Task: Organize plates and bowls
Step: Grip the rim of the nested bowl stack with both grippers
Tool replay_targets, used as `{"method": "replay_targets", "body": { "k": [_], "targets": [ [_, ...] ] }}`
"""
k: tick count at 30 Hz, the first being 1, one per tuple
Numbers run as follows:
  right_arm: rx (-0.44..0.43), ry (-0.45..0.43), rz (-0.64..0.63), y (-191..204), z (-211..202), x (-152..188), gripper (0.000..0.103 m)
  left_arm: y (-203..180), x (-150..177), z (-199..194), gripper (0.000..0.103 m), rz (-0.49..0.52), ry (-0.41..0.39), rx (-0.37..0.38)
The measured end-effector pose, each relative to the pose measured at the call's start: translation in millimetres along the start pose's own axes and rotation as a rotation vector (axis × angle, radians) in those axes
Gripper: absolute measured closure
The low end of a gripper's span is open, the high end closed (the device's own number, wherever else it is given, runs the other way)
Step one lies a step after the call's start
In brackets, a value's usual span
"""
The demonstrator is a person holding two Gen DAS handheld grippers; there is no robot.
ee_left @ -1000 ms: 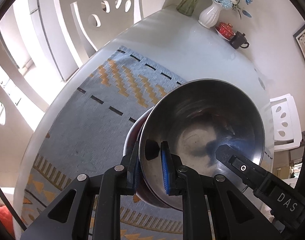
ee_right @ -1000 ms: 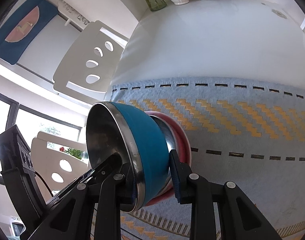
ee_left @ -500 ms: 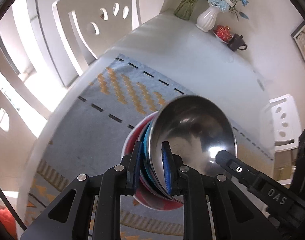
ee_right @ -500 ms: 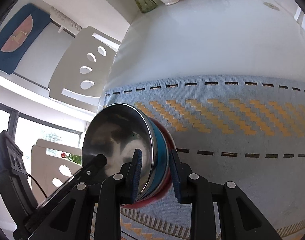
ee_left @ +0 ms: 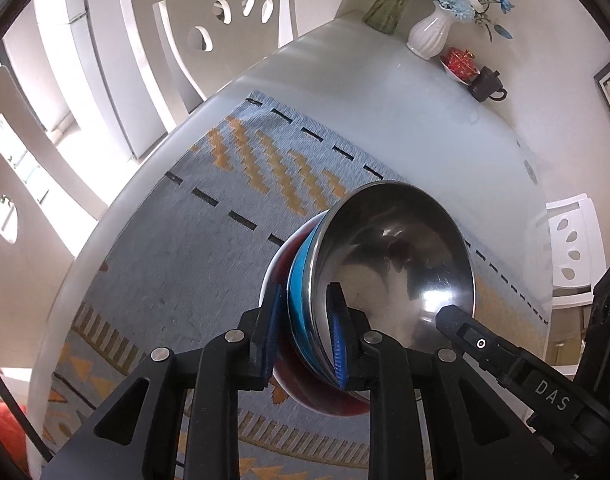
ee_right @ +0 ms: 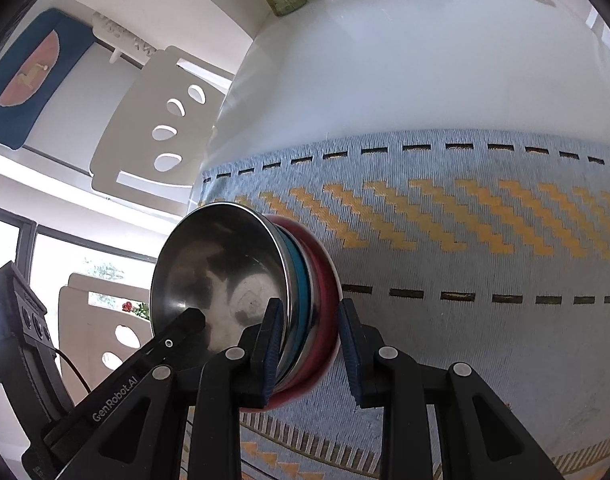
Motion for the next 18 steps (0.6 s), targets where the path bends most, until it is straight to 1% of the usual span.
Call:
{"method": "replay_targets", "body": {
  "k": [3,4,5,6,7,9,10,11,13,14,16,18],
  "targets": [
    [0.007,0.002,0.003,1,1,1,0.073,0,0,-2,0.079,-0.009,0.006,0.008],
    [0.012,0.009,0.010,0,2,1,0.068,0,-1,-2,0.079,-0.011,0.007,0.008],
    [0.017,0.019,0.017,-1,4,1,0.059,-1,-1,-4,0.078,-0.009,0.005,0.005],
    [0.019,0.032,0.023,-2,8,2,0.055,-1,-2,-5,0.077,-0.007,0.002,0.003],
    [0.017,0.038,0.026,-3,10,2,0.053,-2,-2,-8,0.075,-0.003,0.000,0.001],
    [0.013,0.055,0.036,-5,15,4,0.053,-4,-3,-11,0.065,0.004,-0.005,-0.013],
    [0.010,0.070,0.047,-6,16,4,0.053,-5,-5,-14,0.052,0.008,-0.015,-0.032],
    [0.006,0.081,0.058,-7,17,3,0.053,-5,-7,-18,0.044,0.011,-0.030,-0.044],
    [-0.008,0.085,0.067,-7,13,0,0.053,-2,-12,-27,0.039,0.000,-0.057,-0.041],
    [-0.009,0.078,0.063,-6,9,-2,0.053,0,-15,-31,0.034,-0.013,-0.060,-0.038],
    [0.001,0.057,0.051,-3,-3,-9,0.052,6,-21,-34,0.029,-0.039,-0.053,-0.027],
    [0.002,0.035,0.037,1,-13,-15,0.051,10,-25,-36,0.029,-0.050,-0.051,-0.015]
  ]
}}
Point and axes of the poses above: each gripper's, at about its wrist camera, not at the fingertips, and z roughly the way its jaws point, y to its left, x to its underside, the point moved 1 cm from there along z, roughly the way its jaws point, and after that the axes turned 12 degrees about -z, right-handed, at the moved point
